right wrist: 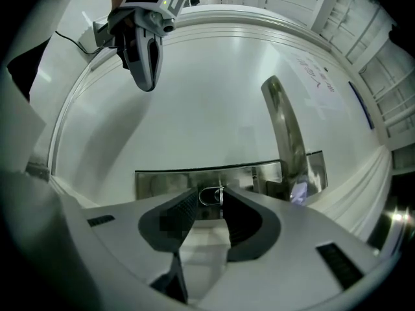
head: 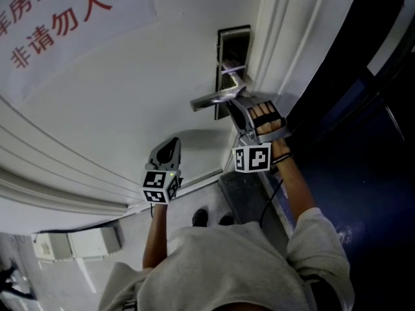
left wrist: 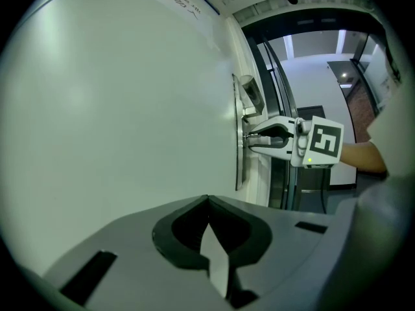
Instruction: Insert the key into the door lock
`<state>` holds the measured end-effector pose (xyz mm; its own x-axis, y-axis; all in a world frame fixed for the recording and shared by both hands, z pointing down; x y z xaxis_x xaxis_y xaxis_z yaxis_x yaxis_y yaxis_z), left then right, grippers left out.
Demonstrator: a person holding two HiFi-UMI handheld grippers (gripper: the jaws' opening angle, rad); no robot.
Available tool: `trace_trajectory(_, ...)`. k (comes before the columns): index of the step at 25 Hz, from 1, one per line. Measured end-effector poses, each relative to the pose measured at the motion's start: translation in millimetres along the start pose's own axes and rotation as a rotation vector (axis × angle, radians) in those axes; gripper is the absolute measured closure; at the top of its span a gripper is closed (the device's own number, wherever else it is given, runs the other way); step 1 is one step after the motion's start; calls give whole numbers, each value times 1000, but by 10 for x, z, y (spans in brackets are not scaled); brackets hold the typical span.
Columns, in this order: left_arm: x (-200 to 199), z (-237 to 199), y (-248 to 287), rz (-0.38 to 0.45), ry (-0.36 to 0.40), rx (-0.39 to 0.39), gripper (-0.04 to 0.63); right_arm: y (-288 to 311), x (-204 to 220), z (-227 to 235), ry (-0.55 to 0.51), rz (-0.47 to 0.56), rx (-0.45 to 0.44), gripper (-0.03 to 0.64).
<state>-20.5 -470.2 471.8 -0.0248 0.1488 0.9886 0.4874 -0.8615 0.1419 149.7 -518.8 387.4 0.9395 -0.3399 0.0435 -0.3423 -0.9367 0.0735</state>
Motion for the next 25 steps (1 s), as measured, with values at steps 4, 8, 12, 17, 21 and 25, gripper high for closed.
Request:
trace_trajectory(4, 3, 19, -3, 1, -2, 5, 578, -81, 16, 10, 24, -5, 15, 495)
trace_trajectory(8, 18, 57, 7, -5, 0, 16, 578, -225, 50, 5, 66, -12, 36, 495)
trace_trajectory(12, 18, 78, 15, -5, 0, 24, 578, -346, 85, -14, 73, -26, 45, 497)
trace_trajectory(17, 23, 140, 61, -9, 3, 41, 578, -487, 120, -53, 87, -32, 58, 516)
trace_trajectory(21, 23, 198, 101, -10, 5, 55, 578, -560, 148, -103, 84, -24, 82, 548)
trace_trajectory(25, 38, 230, 137, -13, 3, 64, 578, -583, 188, -139, 105, -36, 79, 588)
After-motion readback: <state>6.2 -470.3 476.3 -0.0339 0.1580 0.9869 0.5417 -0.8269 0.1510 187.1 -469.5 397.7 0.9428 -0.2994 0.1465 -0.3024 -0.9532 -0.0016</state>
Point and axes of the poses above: the fingertips, and each gripper's own axes: y forward along the fingers, z to its right, x out of its underside, the point moved 3 cm from there along -y, backward along the fingers
